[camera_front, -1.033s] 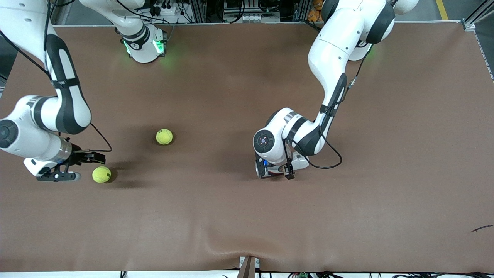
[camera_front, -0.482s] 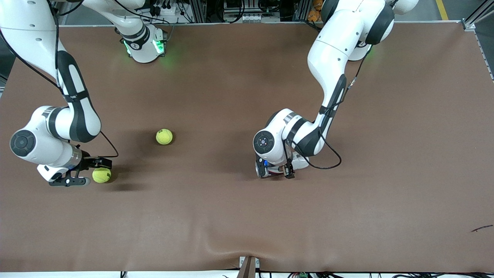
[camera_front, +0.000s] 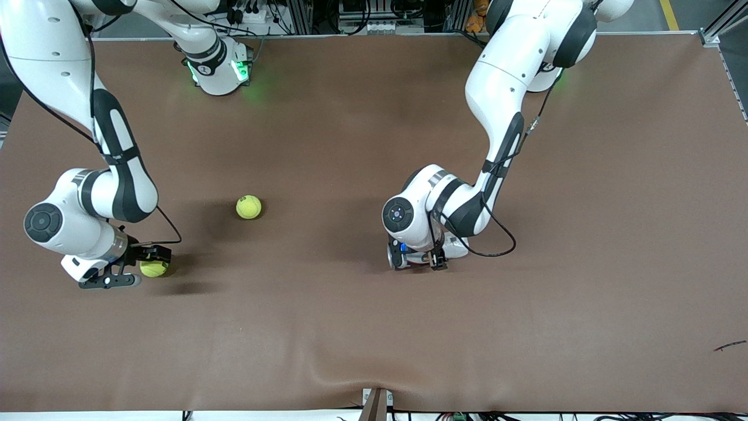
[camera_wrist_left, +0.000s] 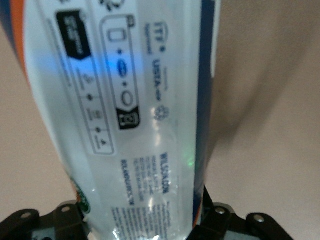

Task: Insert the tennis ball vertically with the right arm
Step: 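Lower the right gripper onto the nearer tennis ball and grasp it, then lift the can with the left gripper while the right gripper lifts the ball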

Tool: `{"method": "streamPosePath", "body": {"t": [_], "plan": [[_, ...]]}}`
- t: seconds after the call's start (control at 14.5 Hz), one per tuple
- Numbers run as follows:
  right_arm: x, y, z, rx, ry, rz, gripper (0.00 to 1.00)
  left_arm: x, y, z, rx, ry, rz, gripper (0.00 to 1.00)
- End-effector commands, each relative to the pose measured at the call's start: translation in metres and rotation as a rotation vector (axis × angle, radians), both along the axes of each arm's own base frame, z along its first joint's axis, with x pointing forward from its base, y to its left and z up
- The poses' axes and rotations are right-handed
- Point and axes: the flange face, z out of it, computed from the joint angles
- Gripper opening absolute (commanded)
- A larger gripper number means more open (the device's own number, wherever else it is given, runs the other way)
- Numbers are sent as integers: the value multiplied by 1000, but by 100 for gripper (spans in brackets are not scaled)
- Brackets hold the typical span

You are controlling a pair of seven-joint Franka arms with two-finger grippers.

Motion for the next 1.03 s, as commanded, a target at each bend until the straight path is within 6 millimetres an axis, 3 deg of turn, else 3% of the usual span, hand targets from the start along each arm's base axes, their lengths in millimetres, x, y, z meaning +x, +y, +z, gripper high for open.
{"method": "streamPosePath", "body": {"t": [0.0, 0.55, 0.9, 0.96], "plan": [[11, -19, -15, -3, 2, 37, 100, 0, -6, 1, 15, -21, -18, 72], [9, -20, -27, 2, 17, 31, 100, -12, -47, 37, -94, -121, 46, 72], [7, -20, -36, 6, 30, 28, 100, -19, -69, 46, -181, -187, 133, 71], [7, -20, -37, 7, 31, 26, 100, -17, -74, 56, -216, -216, 141, 71]]}}
